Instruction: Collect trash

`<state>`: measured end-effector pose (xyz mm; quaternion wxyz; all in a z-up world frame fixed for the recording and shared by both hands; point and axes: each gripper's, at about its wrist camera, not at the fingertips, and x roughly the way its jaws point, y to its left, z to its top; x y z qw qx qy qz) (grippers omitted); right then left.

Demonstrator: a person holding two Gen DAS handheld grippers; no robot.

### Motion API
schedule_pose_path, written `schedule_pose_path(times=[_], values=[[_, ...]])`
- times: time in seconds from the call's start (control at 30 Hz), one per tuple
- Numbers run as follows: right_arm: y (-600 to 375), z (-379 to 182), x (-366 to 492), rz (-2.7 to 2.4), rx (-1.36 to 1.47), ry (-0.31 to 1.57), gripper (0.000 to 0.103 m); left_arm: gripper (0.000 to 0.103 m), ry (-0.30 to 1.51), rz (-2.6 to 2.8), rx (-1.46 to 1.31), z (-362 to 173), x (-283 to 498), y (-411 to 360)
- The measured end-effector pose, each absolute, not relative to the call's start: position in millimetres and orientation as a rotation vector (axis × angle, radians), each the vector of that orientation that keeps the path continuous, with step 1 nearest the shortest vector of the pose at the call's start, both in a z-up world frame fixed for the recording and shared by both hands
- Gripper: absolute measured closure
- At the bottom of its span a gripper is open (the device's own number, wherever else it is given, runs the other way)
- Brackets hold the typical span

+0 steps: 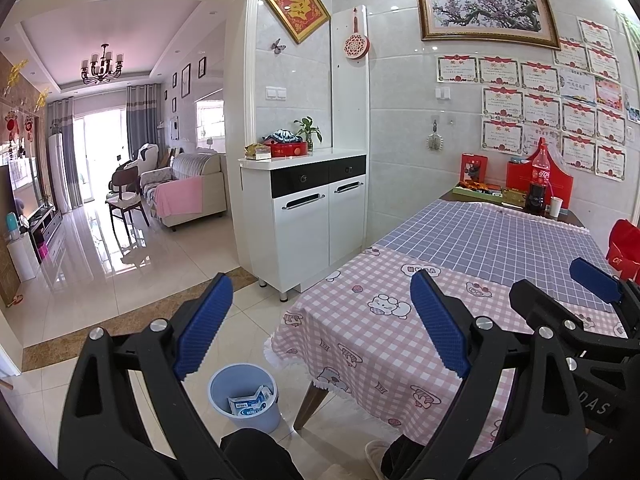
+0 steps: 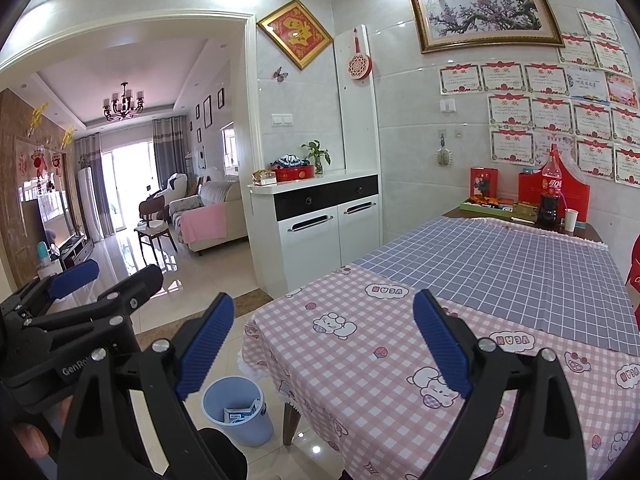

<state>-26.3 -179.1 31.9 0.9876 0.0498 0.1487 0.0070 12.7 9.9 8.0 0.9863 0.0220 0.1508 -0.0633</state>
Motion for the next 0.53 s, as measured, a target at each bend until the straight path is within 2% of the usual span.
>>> schedule_pose_path(times=[0.53], values=[[-190, 24, -18, -0.007, 0.101, 0.316, 0.013, 0.013, 0.343, -0.114, 0.041, -3, 21, 12]])
